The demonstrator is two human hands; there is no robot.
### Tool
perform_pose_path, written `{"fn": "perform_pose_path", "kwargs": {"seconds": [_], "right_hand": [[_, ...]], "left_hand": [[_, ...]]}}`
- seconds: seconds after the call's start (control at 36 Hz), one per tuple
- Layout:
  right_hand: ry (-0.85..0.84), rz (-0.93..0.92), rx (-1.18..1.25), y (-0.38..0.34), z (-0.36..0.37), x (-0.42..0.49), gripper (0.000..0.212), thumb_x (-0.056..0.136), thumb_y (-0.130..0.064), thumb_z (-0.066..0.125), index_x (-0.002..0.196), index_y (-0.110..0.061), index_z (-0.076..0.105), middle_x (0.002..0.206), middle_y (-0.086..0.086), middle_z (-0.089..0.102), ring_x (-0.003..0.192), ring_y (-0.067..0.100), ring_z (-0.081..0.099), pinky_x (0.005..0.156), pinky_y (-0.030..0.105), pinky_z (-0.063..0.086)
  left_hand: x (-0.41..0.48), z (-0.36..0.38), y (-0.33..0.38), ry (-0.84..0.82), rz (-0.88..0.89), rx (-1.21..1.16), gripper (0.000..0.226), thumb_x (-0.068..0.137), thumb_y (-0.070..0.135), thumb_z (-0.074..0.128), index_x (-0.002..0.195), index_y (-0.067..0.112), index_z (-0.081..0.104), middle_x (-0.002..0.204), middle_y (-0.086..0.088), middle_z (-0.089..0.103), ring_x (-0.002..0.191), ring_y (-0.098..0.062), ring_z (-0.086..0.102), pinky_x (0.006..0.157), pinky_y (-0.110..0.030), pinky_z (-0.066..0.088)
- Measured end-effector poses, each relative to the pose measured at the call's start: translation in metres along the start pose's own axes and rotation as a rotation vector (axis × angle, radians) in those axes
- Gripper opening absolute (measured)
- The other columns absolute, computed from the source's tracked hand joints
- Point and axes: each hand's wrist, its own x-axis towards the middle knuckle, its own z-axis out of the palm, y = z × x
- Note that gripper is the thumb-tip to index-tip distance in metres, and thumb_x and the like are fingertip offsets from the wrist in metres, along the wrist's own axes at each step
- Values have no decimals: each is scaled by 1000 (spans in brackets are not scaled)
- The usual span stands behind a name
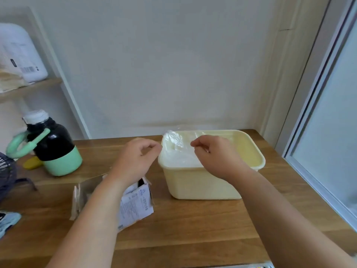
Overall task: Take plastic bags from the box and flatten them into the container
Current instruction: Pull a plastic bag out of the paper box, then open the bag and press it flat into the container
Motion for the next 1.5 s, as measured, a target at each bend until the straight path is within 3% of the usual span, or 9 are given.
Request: {"fn": "perform_pose_path", "kwargs": {"seconds": [0.08,0.25,0.33,0.5,0.78,0.94,1.08,1.33,1.5], "right_hand": [[83,-63,55,-18,14,-3,30,92,-13,47,115,-20,66,109,-15,65,96,5,59,81,15,44],[3,-162,138,-47,65,-7,26,90,-11,49,108,-15,68,70,-14,60,59,2,52,62,17,45],[-32,-178,164,-54,85,-9,25,90,-11,50,107,-14,68,77,-6,64,66,9,55,69,26,49],[-249,-182,137,-55,117,-7,31,89,-15,55,118,-18,64,82,-18,57,69,-6,53,56,4,38],[-292,-150,217,-49,118,-11,32,86,-28,67,116,-19,64,85,-11,62,71,-1,55,68,13,44],[-276,-179,204,-54,121,-8,15,92,-29,59,89,-20,70,61,-8,56,50,3,42,53,19,37],[-281,43,496,-60,114,-3,21,93,-26,59,79,-15,69,69,-5,61,66,10,51,64,25,43],[-207,62,636,-69,111,2,22,96,-21,54,76,-14,58,63,-7,49,55,7,42,55,21,36],[-111,106,1037,-70,99,10,23,100,-18,46,79,-11,53,73,7,51,65,19,47,59,27,42]], "left_hand": [[-17,-21,-7,33,-32,42,13,94,30,59,86,37,67,102,20,62,95,8,55,77,-11,39],[-49,-54,-30,-7,-107,311,13,96,28,55,103,32,65,101,17,59,87,9,51,68,-8,36],[-61,-59,-39,-63,-160,339,14,94,32,58,108,33,61,100,20,59,91,6,56,70,-9,40],[-70,-62,-46,-110,-203,366,19,93,29,61,112,31,65,100,19,65,90,2,58,82,-21,49],[-68,-53,-51,133,-147,72,19,88,20,68,92,38,62,86,19,65,79,8,60,62,-8,41],[-67,-47,-45,105,11,-43,26,89,14,65,94,39,60,90,16,64,86,6,60,75,-9,47],[-69,-50,-56,96,-87,-80,45,83,22,74,117,33,47,114,19,52,103,7,54,82,-15,48],[-66,-51,-54,47,-174,105,55,73,43,80,112,34,42,101,19,51,92,6,53,69,-14,40],[-65,-52,-52,45,-198,150,60,70,47,80,112,38,38,103,25,49,98,3,54,74,-18,41]]}}
